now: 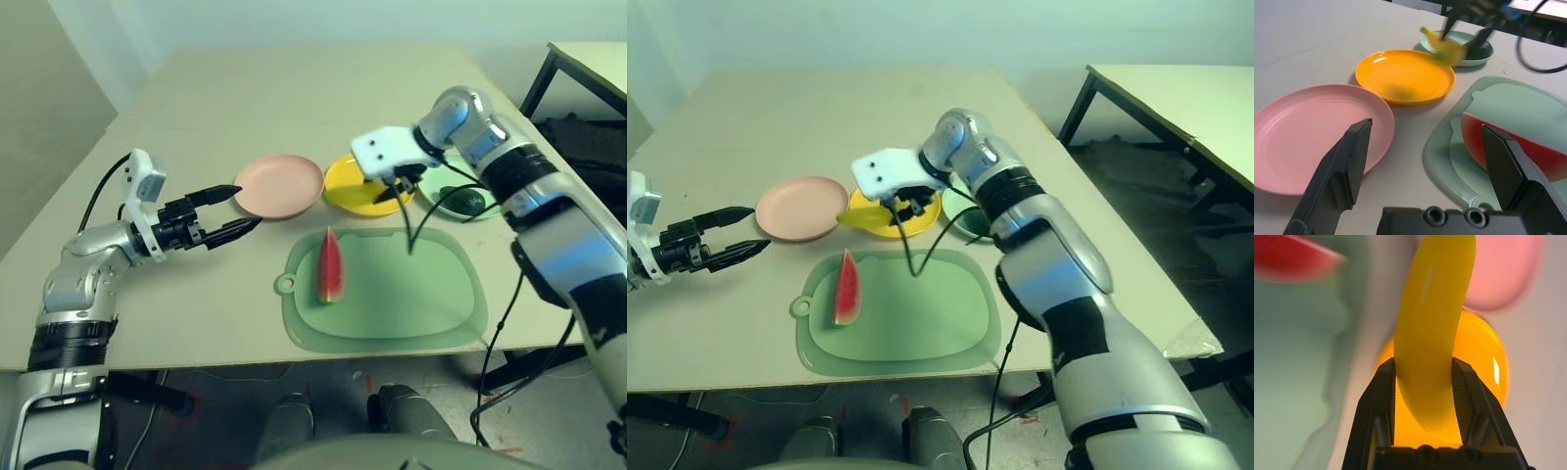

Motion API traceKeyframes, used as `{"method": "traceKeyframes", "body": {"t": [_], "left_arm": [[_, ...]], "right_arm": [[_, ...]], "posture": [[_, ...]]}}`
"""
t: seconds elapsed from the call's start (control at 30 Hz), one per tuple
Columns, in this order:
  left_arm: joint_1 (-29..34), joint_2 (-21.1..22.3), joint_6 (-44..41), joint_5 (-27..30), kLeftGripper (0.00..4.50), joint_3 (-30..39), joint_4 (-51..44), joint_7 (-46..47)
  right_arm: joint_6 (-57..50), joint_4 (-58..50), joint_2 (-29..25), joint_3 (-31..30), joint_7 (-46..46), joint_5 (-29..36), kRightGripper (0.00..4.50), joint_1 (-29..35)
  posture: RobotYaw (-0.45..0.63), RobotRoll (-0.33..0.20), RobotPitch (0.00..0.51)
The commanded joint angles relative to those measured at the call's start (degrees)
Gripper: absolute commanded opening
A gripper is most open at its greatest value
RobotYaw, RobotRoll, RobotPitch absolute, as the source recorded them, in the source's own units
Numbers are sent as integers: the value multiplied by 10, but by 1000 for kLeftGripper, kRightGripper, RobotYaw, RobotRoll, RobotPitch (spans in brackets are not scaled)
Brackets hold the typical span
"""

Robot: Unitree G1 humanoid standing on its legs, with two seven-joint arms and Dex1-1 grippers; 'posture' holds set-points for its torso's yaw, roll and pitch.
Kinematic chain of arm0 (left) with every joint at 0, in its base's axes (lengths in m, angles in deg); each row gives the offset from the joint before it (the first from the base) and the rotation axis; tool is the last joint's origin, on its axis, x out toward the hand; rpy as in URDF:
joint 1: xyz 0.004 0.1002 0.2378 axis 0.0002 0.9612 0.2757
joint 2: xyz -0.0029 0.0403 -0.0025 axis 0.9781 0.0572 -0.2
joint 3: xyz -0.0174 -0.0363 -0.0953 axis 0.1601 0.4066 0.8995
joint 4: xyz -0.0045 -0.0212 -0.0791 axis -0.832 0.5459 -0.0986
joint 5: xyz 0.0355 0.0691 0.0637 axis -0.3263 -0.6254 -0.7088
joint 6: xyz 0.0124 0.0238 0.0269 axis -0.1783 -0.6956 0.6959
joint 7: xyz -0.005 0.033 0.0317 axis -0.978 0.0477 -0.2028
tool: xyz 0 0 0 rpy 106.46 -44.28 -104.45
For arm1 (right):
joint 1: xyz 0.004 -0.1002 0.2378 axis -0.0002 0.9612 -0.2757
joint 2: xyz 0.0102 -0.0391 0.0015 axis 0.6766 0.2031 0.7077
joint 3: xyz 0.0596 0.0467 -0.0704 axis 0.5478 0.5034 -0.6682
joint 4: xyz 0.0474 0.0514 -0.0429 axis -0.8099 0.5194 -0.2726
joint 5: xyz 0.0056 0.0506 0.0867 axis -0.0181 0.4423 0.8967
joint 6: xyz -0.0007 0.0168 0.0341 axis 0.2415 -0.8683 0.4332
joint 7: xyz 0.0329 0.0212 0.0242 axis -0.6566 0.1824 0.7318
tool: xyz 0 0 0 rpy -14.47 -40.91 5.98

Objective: Place the fruits into color-matched plates.

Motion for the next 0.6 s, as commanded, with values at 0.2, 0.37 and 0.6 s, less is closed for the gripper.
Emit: {"method": "traceKeyframes", "body": {"t": [0.2,0.37,0.6], "left_arm": [[29,14,-3,-3,4500,9,-30,-1],[32,22,-1,-2,4500,19,-23,2],[27,17,4,-10,4500,8,-18,-5]], "right_arm": [[-41,74,17,-3,-140,-87,1647,19],[-33,78,16,5,-146,-109,2369,43],[-22,72,11,29,-140,-107,4445,46]], "posture": [[-22,0,48],[-20,0,48],[-43,0,43]]}}
